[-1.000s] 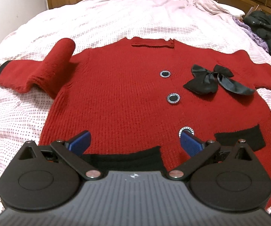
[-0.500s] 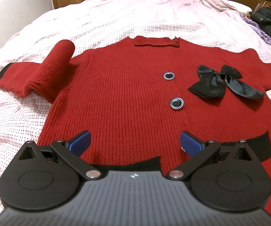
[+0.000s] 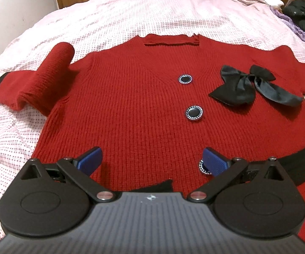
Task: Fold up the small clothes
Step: 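Reach the right tool to the cardigan sleeve cuff and grasp it, then lift the sleeve with the right tool and fold it across the cardigan body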
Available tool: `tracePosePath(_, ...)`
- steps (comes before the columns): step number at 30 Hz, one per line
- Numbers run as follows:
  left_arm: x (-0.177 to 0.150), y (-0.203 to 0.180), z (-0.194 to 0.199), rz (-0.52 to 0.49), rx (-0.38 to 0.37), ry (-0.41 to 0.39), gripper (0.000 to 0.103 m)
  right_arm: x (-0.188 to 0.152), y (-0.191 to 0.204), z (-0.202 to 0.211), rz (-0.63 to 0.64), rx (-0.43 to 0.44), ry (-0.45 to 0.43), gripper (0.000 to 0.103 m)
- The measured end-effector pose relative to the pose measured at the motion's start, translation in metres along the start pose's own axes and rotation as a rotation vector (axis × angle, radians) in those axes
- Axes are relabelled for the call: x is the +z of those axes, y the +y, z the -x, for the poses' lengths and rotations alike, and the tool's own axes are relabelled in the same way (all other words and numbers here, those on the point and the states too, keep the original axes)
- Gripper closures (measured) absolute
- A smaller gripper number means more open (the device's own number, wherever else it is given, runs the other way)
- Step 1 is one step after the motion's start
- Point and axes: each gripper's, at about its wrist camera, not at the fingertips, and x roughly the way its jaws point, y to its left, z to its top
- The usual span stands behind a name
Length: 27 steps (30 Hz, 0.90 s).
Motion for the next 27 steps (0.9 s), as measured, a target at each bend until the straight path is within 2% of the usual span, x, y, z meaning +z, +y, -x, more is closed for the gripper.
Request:
tracePosePath(2, 0.000, 0.000, 0.000, -0.003, 0.004, 0.001, 0.000, 0.002, -0.003, -0.002, -0.026, 0.026, -0.014, 0.001)
tracePosePath(3, 0.000, 0.000, 0.000, -0.003, 0.004, 0.001, 0.000, 0.003, -0.004, -0.002, -0.040, 0.042, -0.022, 0.006)
tracePosePath(5, 0.000, 0.001, -0.001, -0.005, 0.004, 0.000, 0.000, 0.005, -0.006, -0.002, -0.060, 0.067, -0.036, 0.028)
tracePosePath(9, 0.000, 0.001, 0.000, -0.008, 0.013, -0.004, 0.000, 0.009, -0.011, 0.003, -0.088, 0.111, -0.046, 0.082)
tracePosePath(12, -0.001, 0.004, 0.002, -0.010, 0.020, -0.008, 0.000, 0.011, -0.008, 0.018, -0.073, 0.140, -0.096, 0.087)
tracePosePath(17, -0.001, 0.008, 0.005, -0.002, 0.019, -0.014, 0.000, 0.018, 0.011, 0.059, 0.004, 0.201, -0.207, 0.088)
tracePosePath(27, -0.002, 0.018, 0.018, 0.018, -0.002, -0.050, 0.000, 0.026, 0.079, 0.117, 0.135, 0.344, -0.287, 0.088)
